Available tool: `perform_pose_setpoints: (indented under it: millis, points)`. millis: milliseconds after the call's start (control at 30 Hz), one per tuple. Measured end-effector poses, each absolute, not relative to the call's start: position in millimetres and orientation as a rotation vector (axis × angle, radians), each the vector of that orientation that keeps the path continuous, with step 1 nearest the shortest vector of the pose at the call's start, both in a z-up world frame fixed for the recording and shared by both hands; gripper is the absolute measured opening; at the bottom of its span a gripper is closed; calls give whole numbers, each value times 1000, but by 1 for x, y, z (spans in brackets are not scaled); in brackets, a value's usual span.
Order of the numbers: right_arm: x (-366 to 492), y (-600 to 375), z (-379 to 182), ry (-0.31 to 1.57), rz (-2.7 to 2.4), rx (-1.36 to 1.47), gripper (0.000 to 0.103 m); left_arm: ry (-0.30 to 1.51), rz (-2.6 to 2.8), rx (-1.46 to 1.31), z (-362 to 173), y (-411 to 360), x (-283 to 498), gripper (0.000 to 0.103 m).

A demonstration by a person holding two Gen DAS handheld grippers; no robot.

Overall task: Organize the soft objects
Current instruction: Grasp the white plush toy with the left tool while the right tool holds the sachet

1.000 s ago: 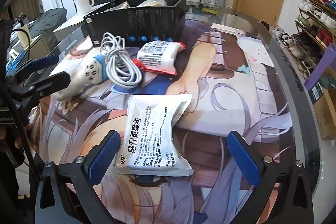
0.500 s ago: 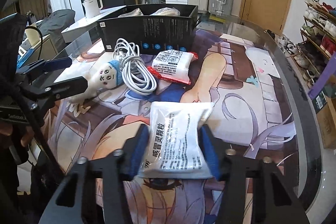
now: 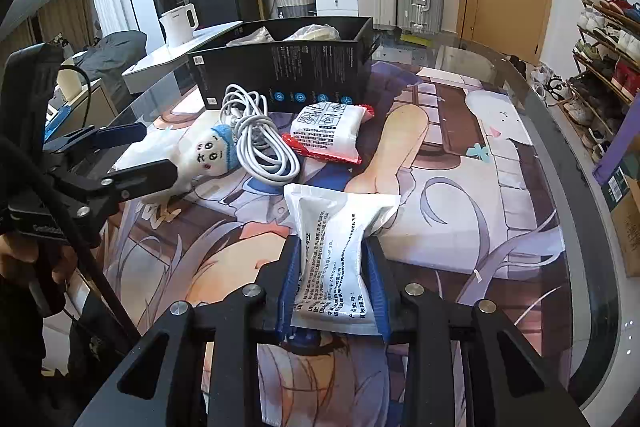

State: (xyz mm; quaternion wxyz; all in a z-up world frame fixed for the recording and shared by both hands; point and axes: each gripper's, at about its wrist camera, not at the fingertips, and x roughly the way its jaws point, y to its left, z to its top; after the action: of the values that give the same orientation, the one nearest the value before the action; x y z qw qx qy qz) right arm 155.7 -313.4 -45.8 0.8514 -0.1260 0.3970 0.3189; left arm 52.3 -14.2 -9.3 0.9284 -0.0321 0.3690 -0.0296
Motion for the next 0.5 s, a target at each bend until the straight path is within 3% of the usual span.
perform_pose_setpoints:
  millis: [267,500]
  points:
    - [153,-314,-45,828,680,-265,32,815,-59,-81,-14,-14,60,99]
    - [152,-314,-43,823,671,-265,32,842,-103,-20,-19,-26,60,58]
